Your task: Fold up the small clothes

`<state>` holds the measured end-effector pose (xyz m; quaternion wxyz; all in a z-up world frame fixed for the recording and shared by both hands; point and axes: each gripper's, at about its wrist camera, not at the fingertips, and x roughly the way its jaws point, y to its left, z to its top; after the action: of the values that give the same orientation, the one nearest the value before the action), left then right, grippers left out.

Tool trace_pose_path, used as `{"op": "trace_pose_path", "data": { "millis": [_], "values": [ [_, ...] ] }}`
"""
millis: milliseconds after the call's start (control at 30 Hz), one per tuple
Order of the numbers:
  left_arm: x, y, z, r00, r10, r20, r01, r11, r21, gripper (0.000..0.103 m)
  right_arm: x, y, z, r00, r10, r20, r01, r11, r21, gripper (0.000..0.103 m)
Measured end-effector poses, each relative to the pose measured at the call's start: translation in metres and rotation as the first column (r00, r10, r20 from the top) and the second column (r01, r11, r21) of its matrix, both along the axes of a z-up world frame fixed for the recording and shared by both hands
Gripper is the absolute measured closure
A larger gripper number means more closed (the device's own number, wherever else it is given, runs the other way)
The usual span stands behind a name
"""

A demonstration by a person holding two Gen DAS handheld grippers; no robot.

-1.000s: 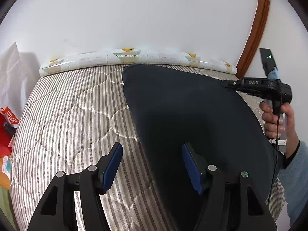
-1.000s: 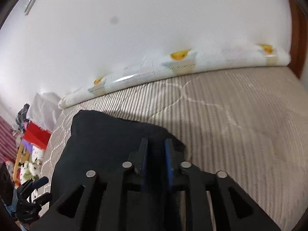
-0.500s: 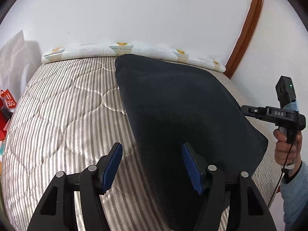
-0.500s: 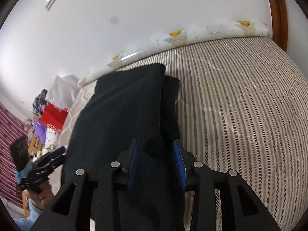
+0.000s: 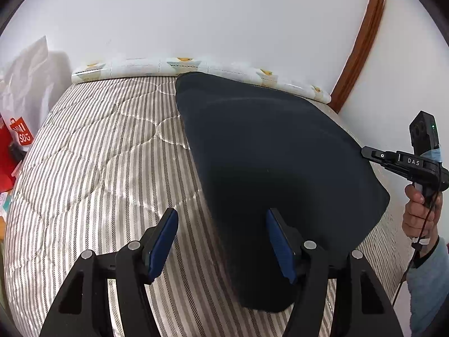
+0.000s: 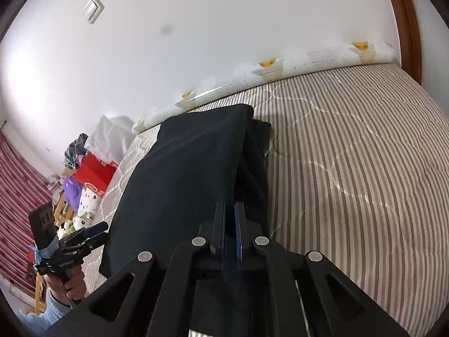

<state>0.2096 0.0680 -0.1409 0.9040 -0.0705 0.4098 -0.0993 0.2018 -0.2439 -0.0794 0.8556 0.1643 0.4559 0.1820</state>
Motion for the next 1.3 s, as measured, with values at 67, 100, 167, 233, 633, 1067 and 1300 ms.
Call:
{"op": "trace_pose_path", "data": {
  "millis": [67, 100, 167, 233, 633, 1067, 1300],
  "values": [
    [-0.005, -0.001, 0.001, 1.000, -0.002, 0.005, 0.002, 1.000, 0.006, 0.041, -0.005, -0.003, -0.002, 1.000, -0.001, -0.020, 0.001, 1.000, 0.022, 0.086],
    [-0.006, -0.001, 0.001, 1.000, -0.003, 0.007, 0.003, 1.000, 0.005, 0.041, -0.008, -0.007, -0.004, 1.000, -0.008, -0.025, 0.009, 0.999, 0.032, 0.075],
    [-0.010, -0.001, 0.001, 1.000, -0.007, 0.007, 0.007, 1.000, -0.004, 0.041, -0.014, -0.012, -0.007, 0.999, -0.035, -0.026, 0.036, 0.998, 0.056, 0.062],
    [-0.012, -0.003, 0.000, 1.000, -0.009, 0.005, 0.009, 1.000, -0.007, 0.041, -0.017, -0.013, -0.012, 0.999, -0.038, -0.033, 0.040, 0.997, 0.072, 0.062],
    [-0.024, -0.014, 0.005, 1.000, 0.002, 0.026, -0.003, 0.998, 0.060, 0.041, -0.038, -0.014, -0.007, 0.999, -0.050, 0.020, 0.050, 0.999, 0.010, 0.100],
    [-0.046, -0.019, 0.004, 1.000, -0.013, 0.007, 0.013, 0.997, 0.075, 0.041, -0.101, 0.010, 0.017, 0.989, -0.064, 0.132, 0.101, 0.951, -0.293, 0.096],
    [-0.074, -0.021, -0.011, 0.995, -0.092, -0.045, 0.097, 0.990, 0.107, 0.041, -0.141, 0.009, 0.004, 0.996, -0.011, 0.092, 0.047, 0.914, -0.404, 0.066]
  ]
}}
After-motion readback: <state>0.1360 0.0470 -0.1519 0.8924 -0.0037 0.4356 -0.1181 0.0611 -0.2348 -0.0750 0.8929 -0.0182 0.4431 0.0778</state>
